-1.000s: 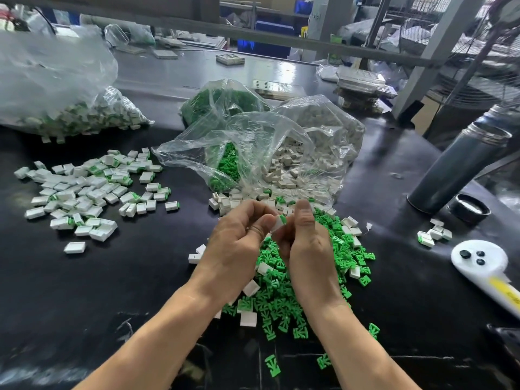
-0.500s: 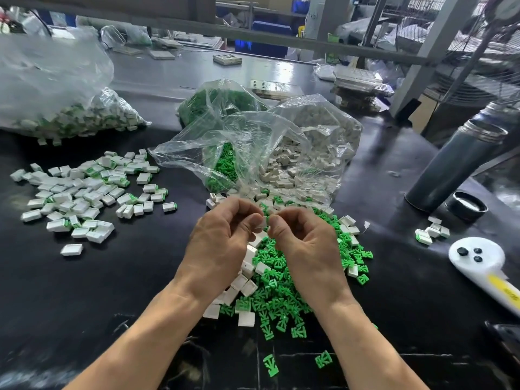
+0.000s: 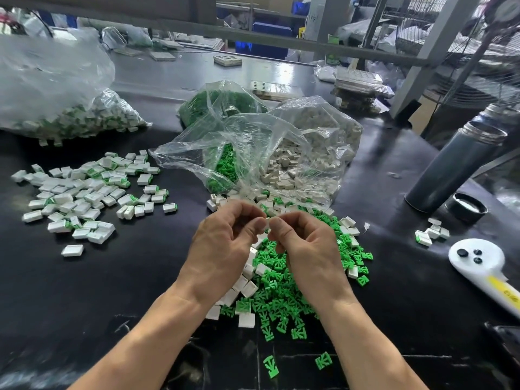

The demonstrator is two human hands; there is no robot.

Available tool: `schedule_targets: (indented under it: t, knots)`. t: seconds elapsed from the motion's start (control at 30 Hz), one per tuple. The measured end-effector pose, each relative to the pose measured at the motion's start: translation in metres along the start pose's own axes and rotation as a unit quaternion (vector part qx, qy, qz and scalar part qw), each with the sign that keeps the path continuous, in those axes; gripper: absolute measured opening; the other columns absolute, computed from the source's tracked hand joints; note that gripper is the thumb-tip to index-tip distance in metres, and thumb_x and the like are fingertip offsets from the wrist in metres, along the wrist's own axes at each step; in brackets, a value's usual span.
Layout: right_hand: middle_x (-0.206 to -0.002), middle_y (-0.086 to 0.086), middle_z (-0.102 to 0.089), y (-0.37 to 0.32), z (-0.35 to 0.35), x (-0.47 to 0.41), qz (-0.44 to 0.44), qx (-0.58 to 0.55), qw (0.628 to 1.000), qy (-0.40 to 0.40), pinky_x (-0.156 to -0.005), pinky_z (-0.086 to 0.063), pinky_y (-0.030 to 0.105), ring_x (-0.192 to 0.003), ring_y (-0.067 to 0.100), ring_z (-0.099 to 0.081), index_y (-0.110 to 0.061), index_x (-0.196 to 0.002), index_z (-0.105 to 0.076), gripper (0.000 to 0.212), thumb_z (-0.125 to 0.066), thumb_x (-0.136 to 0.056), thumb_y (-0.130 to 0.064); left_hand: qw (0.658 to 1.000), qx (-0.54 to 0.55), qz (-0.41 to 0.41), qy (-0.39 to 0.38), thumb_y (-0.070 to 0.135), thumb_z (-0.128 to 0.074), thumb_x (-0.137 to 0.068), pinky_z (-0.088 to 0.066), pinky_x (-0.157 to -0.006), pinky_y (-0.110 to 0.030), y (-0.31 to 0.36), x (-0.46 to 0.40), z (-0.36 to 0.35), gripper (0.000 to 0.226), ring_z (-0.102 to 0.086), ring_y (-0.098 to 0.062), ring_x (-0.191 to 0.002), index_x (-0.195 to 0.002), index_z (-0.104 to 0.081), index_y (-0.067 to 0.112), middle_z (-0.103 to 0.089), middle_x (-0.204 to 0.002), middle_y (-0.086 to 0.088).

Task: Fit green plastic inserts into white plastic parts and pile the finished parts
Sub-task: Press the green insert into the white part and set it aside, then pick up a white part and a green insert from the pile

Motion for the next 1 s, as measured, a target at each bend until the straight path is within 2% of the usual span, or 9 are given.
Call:
schedule_targets:
  t: [0.07,0.13,0.23,0.37,0.5,0.57,0.67,0.87,1.0]
  knots:
    - [-0.078,0.005,-0.073,0.0,0.002,0.0,-0.001,0.005,1.0,0.016,-0.056,-0.048,0.019,-0.064,0.01,-0.06,-0.022,-0.085,-0.073,0.013,-0.072,-0.097,-0.028,0.999,-0.027,-0.021,-0.013,0.023,-0.076,-0.092,-0.055,-0.071,-0.015,0.002,0.002,-0.001,0.015,-0.07,-0.002,-0.083,-0.1,-0.069,0.034,-0.073,-0.089,0.019]
    - [-0.078,0.004,-0.073,0.0,0.003,0.001,0.004,0.012,1.0,0.021,-0.059,-0.05,0.02,-0.066,0.011,-0.061,-0.026,-0.085,-0.074,0.012,-0.072,-0.096,-0.029,0.996,-0.071,-0.044,-0.013,0.022,-0.08,-0.089,-0.051,-0.068,-0.01,0.002,0.003,-0.001,0.022,-0.069,-0.002,-0.084,-0.103,-0.068,0.034,-0.072,-0.089,0.019]
    - [-0.078,-0.005,-0.074,0.0,0.002,0.001,0.011,0.035,0.999,0.019,-0.063,-0.049,0.016,-0.069,0.006,-0.065,-0.027,-0.085,-0.075,0.013,-0.071,-0.097,-0.031,0.99,-0.122,-0.067,0.002,0.024,-0.082,-0.087,-0.053,-0.069,-0.012,0.003,0.004,0.0,0.024,-0.068,-0.002,-0.082,-0.104,-0.068,0.034,-0.071,-0.086,0.018]
    - [-0.073,-0.01,-0.071,-0.001,0.002,0.002,0.008,0.041,0.999,0.022,-0.061,-0.048,0.014,-0.066,0.003,-0.064,-0.025,-0.087,-0.074,0.016,-0.068,-0.099,-0.033,0.985,-0.143,-0.094,0.004,0.027,-0.08,-0.088,-0.051,-0.068,-0.011,0.006,0.005,-0.001,0.019,-0.066,-0.001,-0.082,-0.102,-0.068,0.031,-0.069,-0.086,0.019]
    - [-0.072,-0.008,-0.069,-0.001,0.003,0.002,-0.003,0.057,0.998,0.024,-0.06,-0.048,0.015,-0.066,0.004,-0.063,-0.025,-0.085,-0.072,0.017,-0.067,-0.099,-0.033,0.978,-0.176,-0.108,0.016,0.03,-0.08,-0.087,-0.052,-0.069,-0.018,0.01,0.005,-0.002,0.016,-0.063,-0.005,-0.083,-0.098,-0.069,0.03,-0.063,-0.091,0.022]
    - [-0.07,-0.013,-0.068,0.001,0.002,0.001,-0.009,0.079,0.996,0.032,-0.059,-0.047,0.014,-0.063,0.001,-0.061,-0.025,-0.084,-0.071,0.018,-0.067,-0.099,-0.034,0.977,-0.184,-0.107,0.029,0.032,-0.081,-0.086,-0.05,-0.069,-0.018,0.011,0.005,-0.002,0.015,-0.06,-0.004,-0.083,-0.096,-0.069,0.031,-0.059,-0.091,0.023]
    - [-0.07,-0.017,-0.068,0.001,0.001,-0.001,-0.013,0.104,0.994,0.04,-0.056,-0.046,0.014,-0.062,0.001,-0.062,-0.025,-0.085,-0.069,0.018,-0.066,-0.099,-0.035,0.977,-0.183,-0.102,0.041,0.034,-0.081,-0.085,-0.053,-0.072,-0.027,0.012,0.006,-0.004,0.016,-0.059,-0.003,-0.08,-0.094,-0.07,0.03,-0.059,-0.091,0.021]
    - [-0.076,-0.016,-0.07,0.001,0.001,-0.001,0.002,0.121,0.992,0.041,-0.058,-0.047,0.015,-0.063,0.0,-0.062,-0.025,-0.086,-0.07,0.018,-0.066,-0.099,-0.035,0.977,-0.187,-0.096,0.046,0.033,-0.081,-0.085,-0.054,-0.074,-0.032,0.012,0.007,-0.005,0.017,-0.059,-0.004,-0.079,-0.095,-0.07,0.027,-0.06,-0.09,0.019]
    - [-0.077,-0.013,-0.071,-0.002,0.002,0.002,0.027,0.14,0.989,0.049,-0.059,-0.049,0.019,-0.067,0.004,-0.063,-0.027,-0.085,-0.072,0.016,-0.068,-0.099,-0.036,0.976,-0.191,-0.099,0.038,0.032,-0.08,-0.086,-0.054,-0.073,-0.029,0.011,0.006,-0.003,0.015,-0.058,-0.003,-0.08,-0.097,-0.07,0.031,-0.058,-0.091,0.022]
Point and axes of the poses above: each hand's wrist, its own x-axis away from the middle knuckle, its own z-axis out of the back of the hand, y = z × x, the point moved 3 cm from there along -x, towards the middle knuckle
